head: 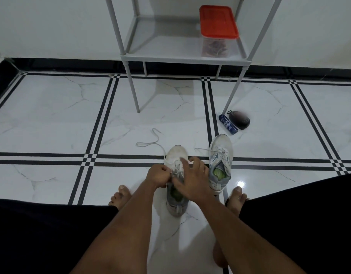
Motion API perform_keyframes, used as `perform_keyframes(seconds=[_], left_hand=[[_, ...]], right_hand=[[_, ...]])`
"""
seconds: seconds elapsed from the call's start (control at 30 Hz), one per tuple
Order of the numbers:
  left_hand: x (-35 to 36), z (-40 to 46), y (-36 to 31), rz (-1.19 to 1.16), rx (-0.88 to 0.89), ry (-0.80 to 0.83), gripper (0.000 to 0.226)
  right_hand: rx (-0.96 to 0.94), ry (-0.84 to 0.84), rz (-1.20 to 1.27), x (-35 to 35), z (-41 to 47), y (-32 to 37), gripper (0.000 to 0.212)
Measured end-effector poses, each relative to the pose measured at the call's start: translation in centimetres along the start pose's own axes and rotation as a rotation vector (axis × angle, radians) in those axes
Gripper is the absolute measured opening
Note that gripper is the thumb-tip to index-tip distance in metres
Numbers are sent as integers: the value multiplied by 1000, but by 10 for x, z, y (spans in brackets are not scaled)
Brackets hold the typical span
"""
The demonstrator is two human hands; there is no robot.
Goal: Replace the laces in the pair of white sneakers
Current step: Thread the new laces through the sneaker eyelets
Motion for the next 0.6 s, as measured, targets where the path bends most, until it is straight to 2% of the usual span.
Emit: perform_keyframes(seconds=[0.07, 0.13, 0.17, 0.27, 0.3, 0.33, 0.37, 0.47, 0.5, 0.6], left_hand=[[-5, 6, -12, 121, 50, -17, 24], [-15, 7, -31, 97, 51, -28, 21], [-22, 7, -41, -9, 9, -32, 23], [-44, 12, -57, -620, -232, -103, 29], [-50, 17, -58, -672, -235, -150, 31], [-51, 20, -58, -537, -169, -188, 35], [-50, 21, -56, -299, -68, -201, 40], [-22, 21, -32, 402, 216, -69, 38], [-13, 18, -26, 508, 275, -47, 34], [-16, 19, -22, 409, 309, -179, 26]], right_hand=[[141, 35, 42, 3, -15, 1, 112], [170, 154, -16, 9, -24, 6, 136], [176, 200, -37, 10, -26, 8, 140], [208, 237, -21, 11, -27, 10, 141], [219, 235, -17, 11, -26, 11, 140], [237, 228, -21, 10, -23, 11, 141], [251, 216, -31, 9, -21, 12, 141], [242, 213, -36, 9, -19, 12, 128], [226, 238, -42, 8, -20, 10, 121], [204, 305, -72, 8, -20, 7, 108]])
Point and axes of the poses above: each hand's wrist, its own z-axis towards the middle knuckle, its own x-axis out of the palm, y = z × x, the point moved 2 cm from there along z, towards the middle knuckle, and after that the axes turned 9 degrees about -y, right-handed, at the moved point
